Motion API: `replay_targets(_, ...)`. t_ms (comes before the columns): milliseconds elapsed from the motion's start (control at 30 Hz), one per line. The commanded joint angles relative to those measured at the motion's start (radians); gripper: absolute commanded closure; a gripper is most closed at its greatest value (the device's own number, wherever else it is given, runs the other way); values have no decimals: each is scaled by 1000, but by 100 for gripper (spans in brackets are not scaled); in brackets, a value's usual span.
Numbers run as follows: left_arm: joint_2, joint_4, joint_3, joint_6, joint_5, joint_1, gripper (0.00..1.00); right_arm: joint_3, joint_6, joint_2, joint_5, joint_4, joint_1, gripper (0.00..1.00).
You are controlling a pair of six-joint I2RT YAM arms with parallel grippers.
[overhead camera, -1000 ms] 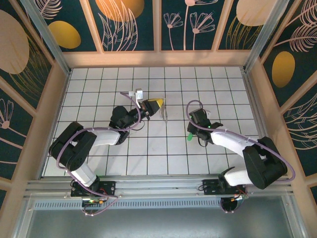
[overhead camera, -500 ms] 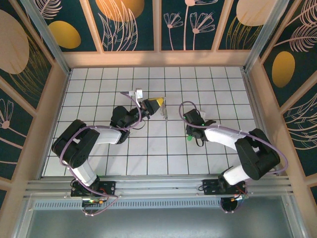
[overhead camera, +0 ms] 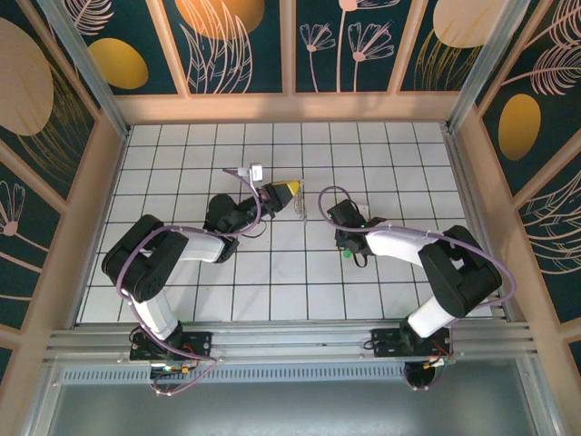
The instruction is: Put the keys on the keyring
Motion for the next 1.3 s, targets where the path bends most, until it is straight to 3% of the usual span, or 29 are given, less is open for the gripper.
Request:
replay_targets(0, 11, 86, 29, -18, 25, 8, 100, 8, -6, 11, 33, -28, 9, 79)
replay_targets(233, 30, 123, 31, -47, 32, 11, 100, 13, -9, 31, 34, -24, 11, 81)
replay_targets(467, 30, 128, 30, -52, 35, 11, 100, 8, 4, 3, 38, -34, 24, 74)
replay_targets(767, 41, 141, 33, -63, 38, 11, 100, 13, 3, -29, 39, -48, 36, 73)
replay_targets(1267, 53, 151, 41, -75, 42, 11, 100, -12, 0, 7, 31, -25, 40, 79)
